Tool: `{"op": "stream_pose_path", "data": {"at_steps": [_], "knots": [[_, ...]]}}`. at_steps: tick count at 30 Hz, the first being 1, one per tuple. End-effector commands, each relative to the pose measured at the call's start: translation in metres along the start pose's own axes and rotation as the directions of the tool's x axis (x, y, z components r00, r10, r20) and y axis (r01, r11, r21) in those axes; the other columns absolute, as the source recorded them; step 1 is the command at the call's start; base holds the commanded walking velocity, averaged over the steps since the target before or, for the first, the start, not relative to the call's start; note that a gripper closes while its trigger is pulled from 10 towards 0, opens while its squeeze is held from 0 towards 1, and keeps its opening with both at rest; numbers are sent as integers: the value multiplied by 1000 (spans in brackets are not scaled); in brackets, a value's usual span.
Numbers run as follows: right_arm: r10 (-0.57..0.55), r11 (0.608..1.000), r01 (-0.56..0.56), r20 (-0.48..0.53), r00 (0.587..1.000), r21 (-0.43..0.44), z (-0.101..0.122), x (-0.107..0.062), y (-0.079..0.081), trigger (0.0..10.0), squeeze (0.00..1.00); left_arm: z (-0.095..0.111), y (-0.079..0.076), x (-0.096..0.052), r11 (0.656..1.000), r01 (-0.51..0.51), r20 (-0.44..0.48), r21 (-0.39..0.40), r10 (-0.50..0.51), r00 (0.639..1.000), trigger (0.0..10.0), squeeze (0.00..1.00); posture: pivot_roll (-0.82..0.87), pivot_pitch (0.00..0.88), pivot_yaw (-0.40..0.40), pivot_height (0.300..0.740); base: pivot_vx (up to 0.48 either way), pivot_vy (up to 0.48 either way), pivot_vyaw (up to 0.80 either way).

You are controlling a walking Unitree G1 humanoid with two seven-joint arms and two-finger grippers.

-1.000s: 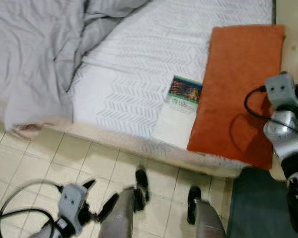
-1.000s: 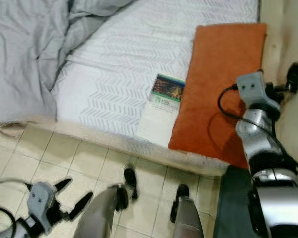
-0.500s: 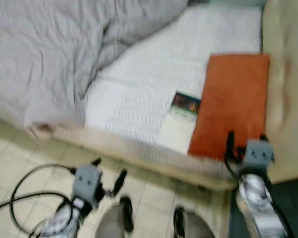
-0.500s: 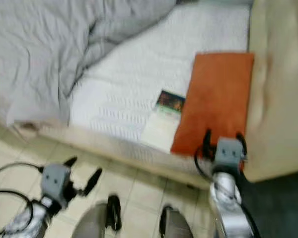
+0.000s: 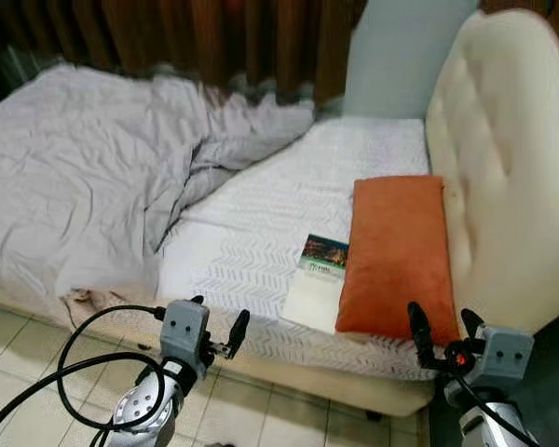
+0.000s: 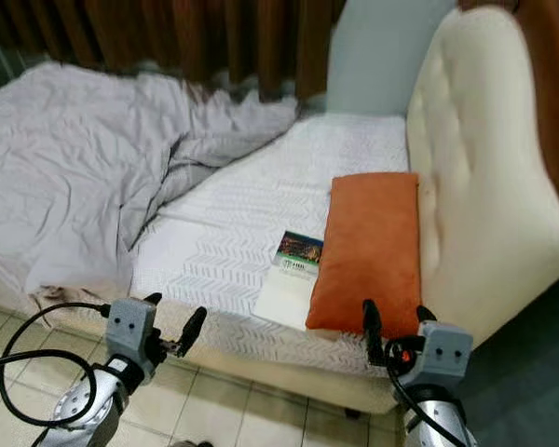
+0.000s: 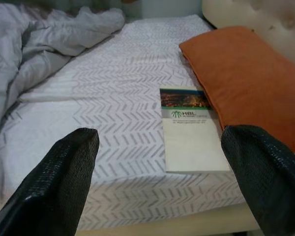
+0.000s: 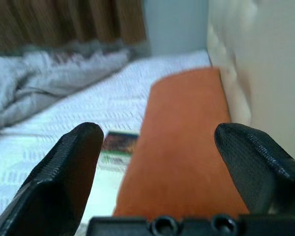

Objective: Clean up the room

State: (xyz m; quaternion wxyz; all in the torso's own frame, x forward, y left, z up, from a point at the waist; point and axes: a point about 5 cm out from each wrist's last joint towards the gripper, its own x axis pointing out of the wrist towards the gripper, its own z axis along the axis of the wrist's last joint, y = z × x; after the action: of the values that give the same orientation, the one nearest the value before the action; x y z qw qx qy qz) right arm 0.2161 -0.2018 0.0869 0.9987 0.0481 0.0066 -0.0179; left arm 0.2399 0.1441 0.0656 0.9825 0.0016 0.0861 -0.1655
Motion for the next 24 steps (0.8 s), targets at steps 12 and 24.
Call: {"op": "stream_pose_path", "data": {"at_steps": [12, 24], "knots": [[110, 991, -116, -80, 991, -71, -20, 17, 18, 10000, 0, -11, 6, 2, 998, 4, -26, -58, -6, 1000, 10000, 0, -19, 0, -20, 740, 0, 440, -660], [103, 986, -113, -82, 991, -122, -23, 25, 16, 10000, 0, -13, 12, 10, 998, 13, -27, -57, -14, 1000, 10000, 0, -26, 0, -21, 740, 0, 480, -533]]}}
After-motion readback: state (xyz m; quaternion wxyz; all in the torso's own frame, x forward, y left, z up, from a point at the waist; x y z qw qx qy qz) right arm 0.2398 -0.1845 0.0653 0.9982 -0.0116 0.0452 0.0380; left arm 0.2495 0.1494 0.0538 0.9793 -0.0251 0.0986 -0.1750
